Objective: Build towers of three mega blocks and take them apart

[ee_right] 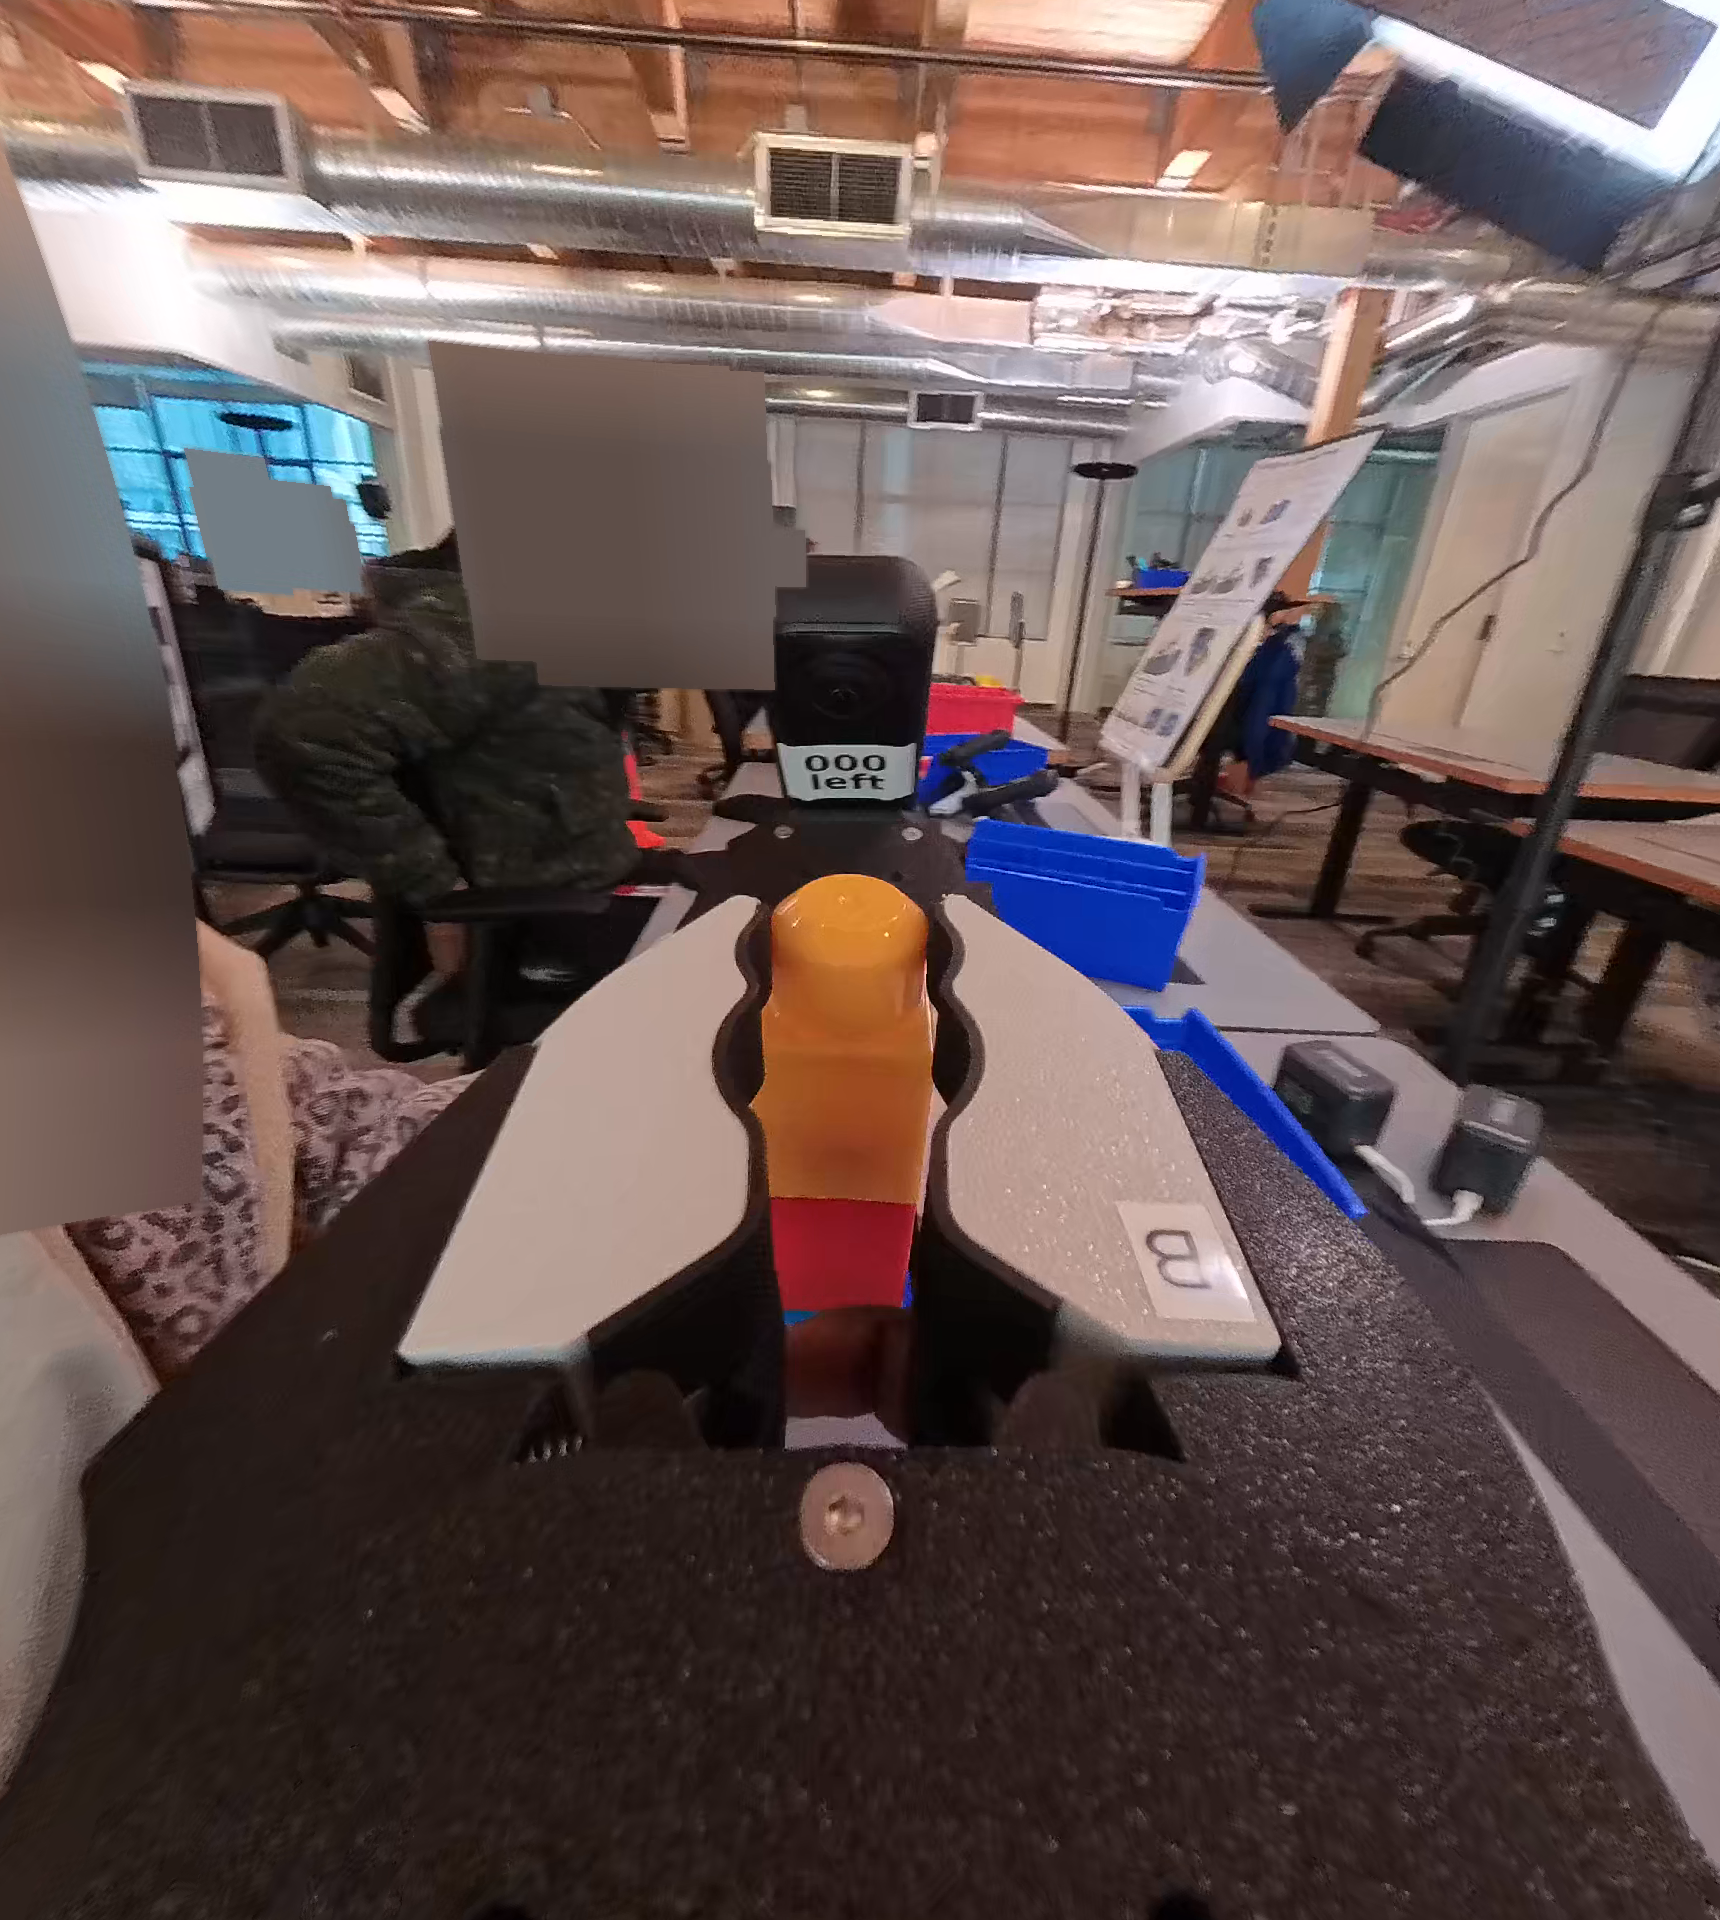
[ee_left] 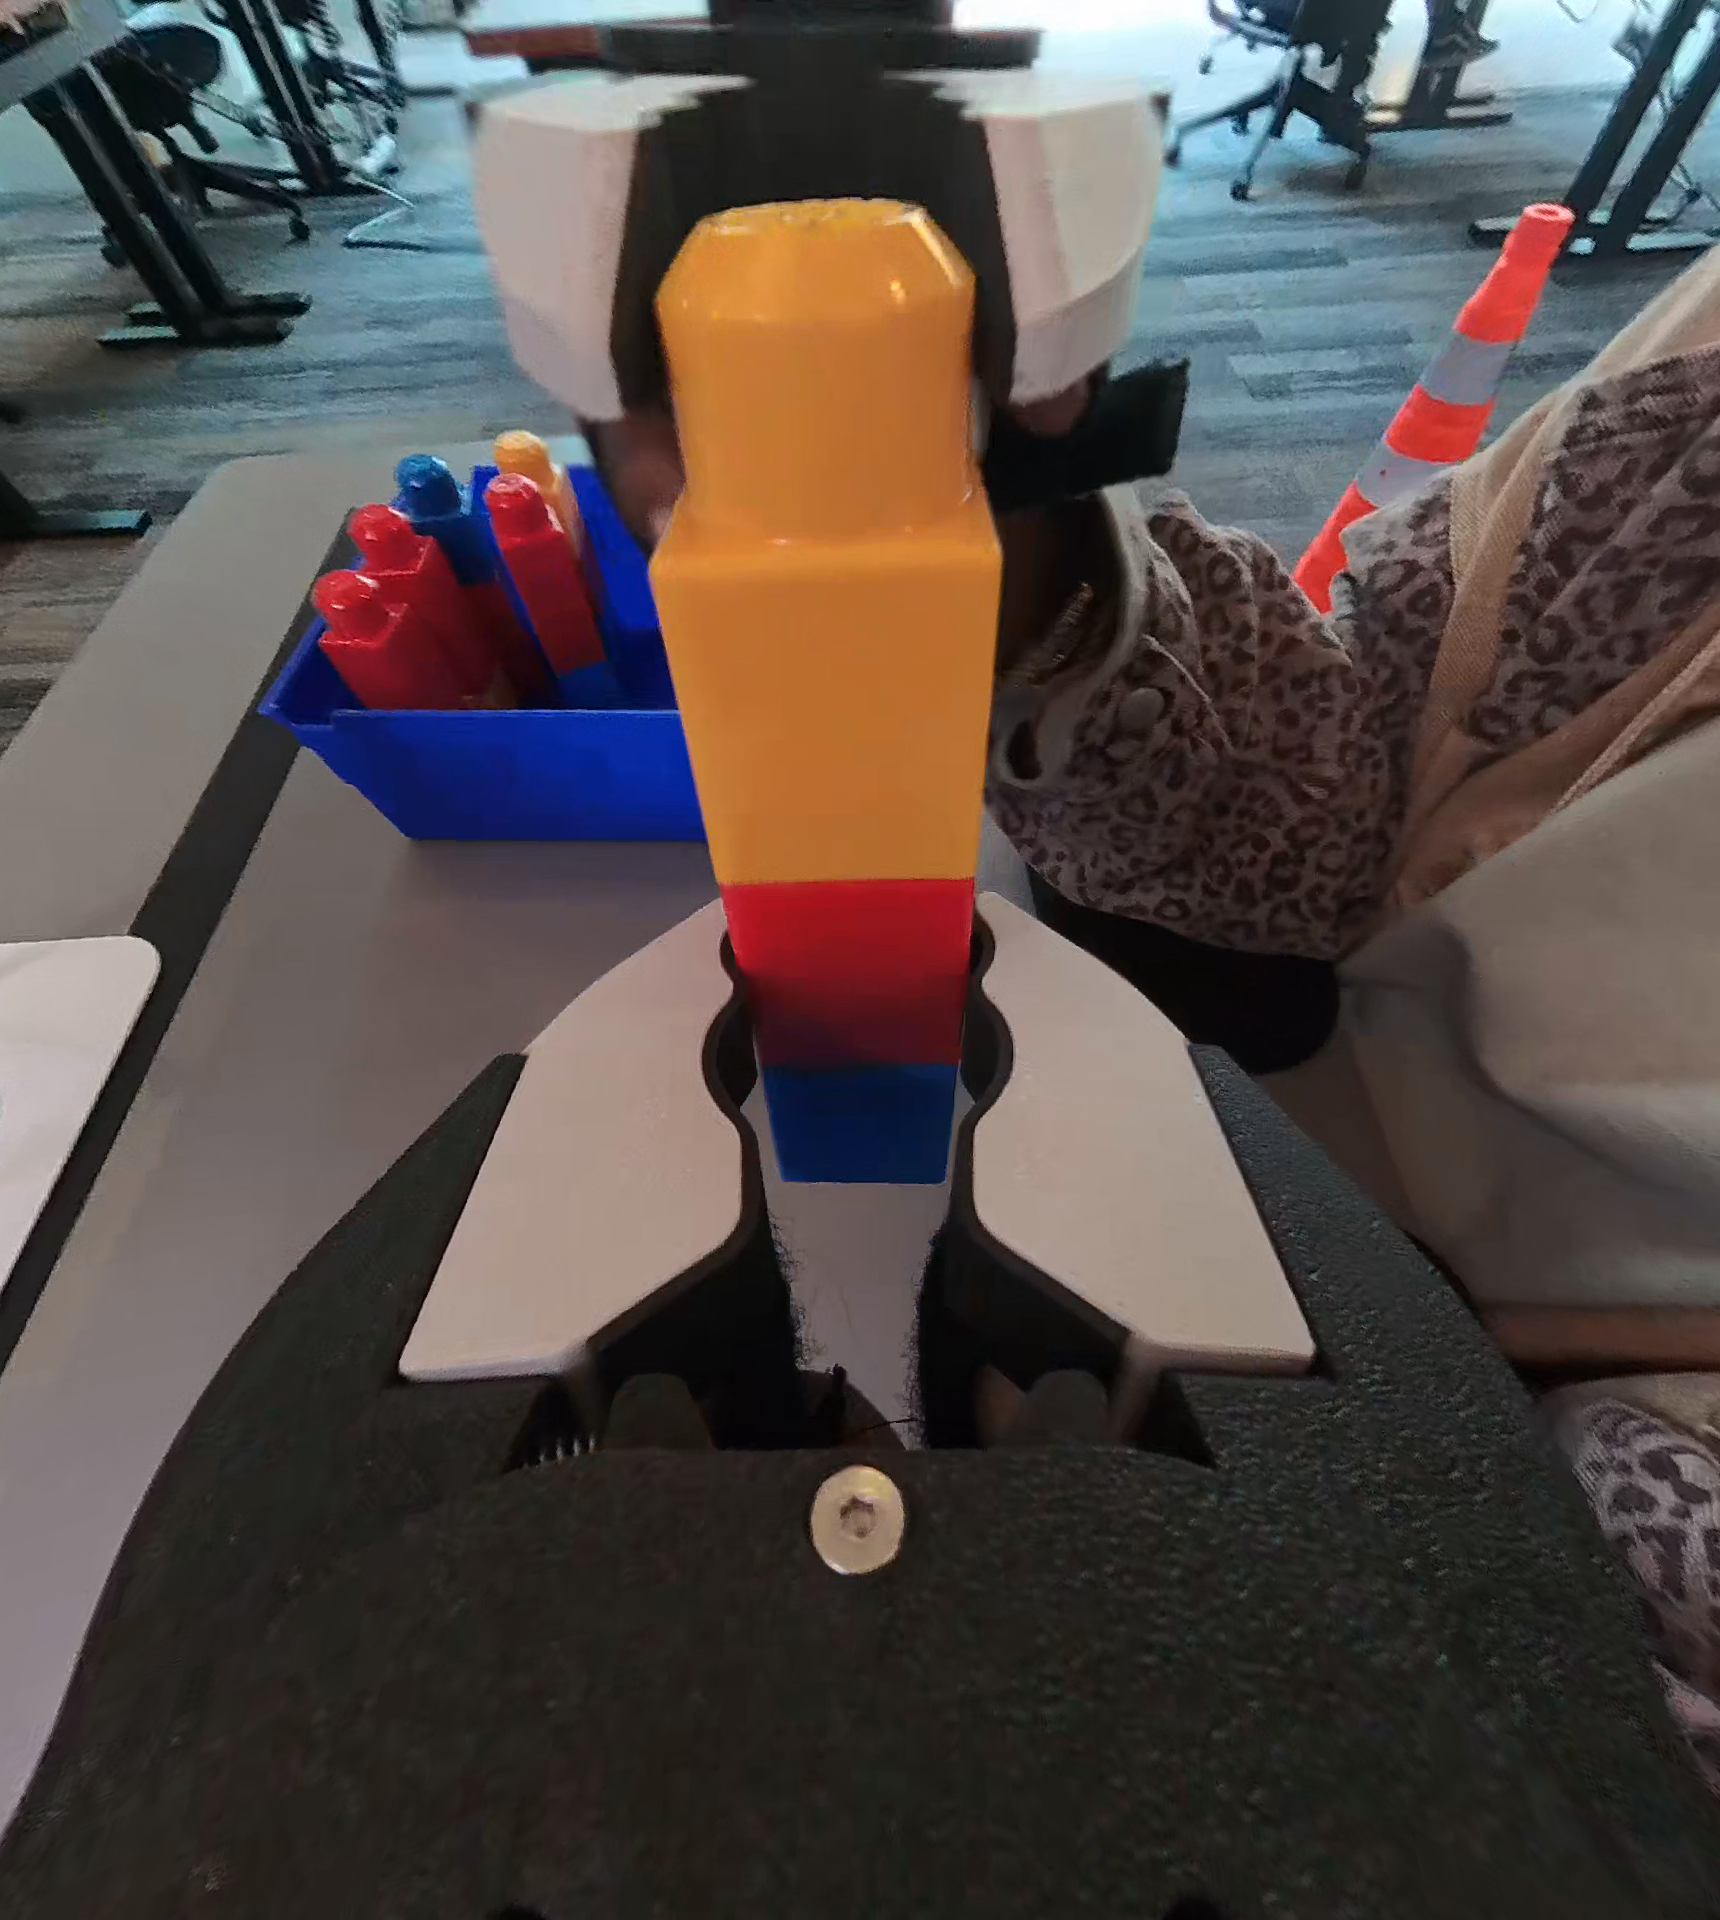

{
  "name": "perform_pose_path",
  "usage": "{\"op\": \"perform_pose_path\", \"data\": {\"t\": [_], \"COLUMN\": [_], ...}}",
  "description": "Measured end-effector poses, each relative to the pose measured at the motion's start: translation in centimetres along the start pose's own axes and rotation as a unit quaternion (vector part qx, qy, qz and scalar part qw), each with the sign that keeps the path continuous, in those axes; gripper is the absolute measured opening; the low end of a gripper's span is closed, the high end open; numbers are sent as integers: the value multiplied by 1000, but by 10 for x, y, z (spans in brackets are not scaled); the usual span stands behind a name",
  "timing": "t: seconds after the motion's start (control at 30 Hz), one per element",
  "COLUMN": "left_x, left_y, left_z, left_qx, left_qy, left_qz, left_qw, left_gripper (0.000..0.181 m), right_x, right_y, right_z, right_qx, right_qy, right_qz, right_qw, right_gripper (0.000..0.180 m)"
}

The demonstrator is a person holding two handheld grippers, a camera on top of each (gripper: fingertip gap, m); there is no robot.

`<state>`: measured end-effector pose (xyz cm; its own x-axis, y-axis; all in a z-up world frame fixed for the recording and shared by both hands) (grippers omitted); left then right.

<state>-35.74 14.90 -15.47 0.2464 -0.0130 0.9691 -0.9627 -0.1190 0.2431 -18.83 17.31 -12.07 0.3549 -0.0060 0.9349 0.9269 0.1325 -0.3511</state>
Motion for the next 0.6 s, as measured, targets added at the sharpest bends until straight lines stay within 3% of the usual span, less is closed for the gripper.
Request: {"op": "perform_pose_path", "data": {"t": [0.1, 0.2, 0.27, 0.37, 0.47, 0.6], "left_x": [5, 13, 17, 19, 18, 19], "left_y": [9, 32, 56, 94, 122, 143], "left_z": [-5, -11, -16, -15, -7, 4], "left_qx": [74, 213, 336, 466, 532, 560], "left_qy": [3, -7, -11, -7, -27, -47], "left_qz": [23, 54, 83, 121, 155, 200], "left_qw": [997, 976, 938, 876, 832, 803], "left_gripper": [43, 63, 76, 77, 75, 66], "right_x": [14, 37, 53, 67, 62, 34], "right_y": [11, 42, 74, 125, 165, 198], "right_z": [-1, 2, 5, 10, 22, 53], "right_qx": [-57, -171, -284, -448, -544, -575], "right_qy": [34, 82, 135, 188, 196, 149], "right_qz": [10, 13, 2, -35, -81, -94], "right_qw": [998, 982, 949, 873, 812, 799], "right_gripper": [28, 28, 28, 28, 28, 28]}}
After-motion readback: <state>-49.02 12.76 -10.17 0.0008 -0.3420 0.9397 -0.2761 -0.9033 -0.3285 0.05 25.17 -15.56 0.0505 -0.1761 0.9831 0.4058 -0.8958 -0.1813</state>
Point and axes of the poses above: each gripper's, where its closed fingertips meet, y back along the fingers, x out of its top, z = x × y across the jaws, the point moved 10 cm from there along y, back along the fingers, and after that the axes turned 11 degrees about z, right-handed, at the moved point
